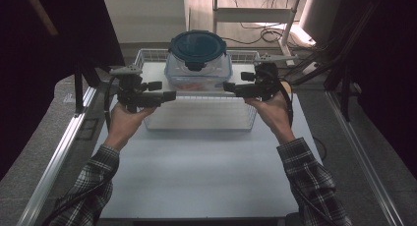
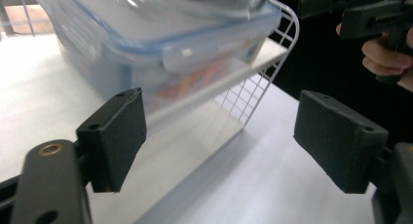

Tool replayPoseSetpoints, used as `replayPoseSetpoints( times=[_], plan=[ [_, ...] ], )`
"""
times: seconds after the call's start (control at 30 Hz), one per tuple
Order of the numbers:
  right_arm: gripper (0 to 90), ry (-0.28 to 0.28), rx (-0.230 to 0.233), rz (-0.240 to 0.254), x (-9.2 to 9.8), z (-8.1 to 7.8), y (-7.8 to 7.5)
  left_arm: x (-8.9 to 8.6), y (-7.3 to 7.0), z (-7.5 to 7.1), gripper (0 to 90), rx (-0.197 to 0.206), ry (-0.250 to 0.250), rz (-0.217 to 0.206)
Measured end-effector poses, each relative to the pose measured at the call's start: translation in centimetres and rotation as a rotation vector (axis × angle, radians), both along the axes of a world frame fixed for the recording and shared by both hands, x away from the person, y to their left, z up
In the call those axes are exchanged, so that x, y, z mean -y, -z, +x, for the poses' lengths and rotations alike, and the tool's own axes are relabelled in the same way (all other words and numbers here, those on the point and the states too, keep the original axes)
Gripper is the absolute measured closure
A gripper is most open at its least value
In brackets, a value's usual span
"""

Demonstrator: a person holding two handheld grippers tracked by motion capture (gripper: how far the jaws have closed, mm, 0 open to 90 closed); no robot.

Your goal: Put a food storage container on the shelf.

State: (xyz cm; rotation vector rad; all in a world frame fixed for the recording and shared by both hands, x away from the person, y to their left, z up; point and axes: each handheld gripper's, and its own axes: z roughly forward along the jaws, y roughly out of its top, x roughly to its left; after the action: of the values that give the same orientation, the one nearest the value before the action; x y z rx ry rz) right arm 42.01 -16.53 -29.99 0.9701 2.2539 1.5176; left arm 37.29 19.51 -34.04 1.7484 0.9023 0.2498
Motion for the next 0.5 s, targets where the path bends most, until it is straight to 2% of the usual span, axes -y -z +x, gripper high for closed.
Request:
replayPoseSetpoints(
  times=[0.33,0.43,0.5],
  plan=[
    [8.3,-0.028,-0.006,-0.042,-0.2,-1.5,2.1,0.5,2.2,-1.9,15.0,-0.017,0.023,0.013],
    [7.5,-0.041,-0.002,-0.042,-0.2,-2.0,2.6,0.8,2.9,-2.3,14.5,-0.033,0.035,0.014],
    [7.0,-0.043,0.003,-0.044,-0.2,-2.3,2.9,1.0,3.3,-2.7,14.2,-0.03,0.037,0.024]
  ],
)
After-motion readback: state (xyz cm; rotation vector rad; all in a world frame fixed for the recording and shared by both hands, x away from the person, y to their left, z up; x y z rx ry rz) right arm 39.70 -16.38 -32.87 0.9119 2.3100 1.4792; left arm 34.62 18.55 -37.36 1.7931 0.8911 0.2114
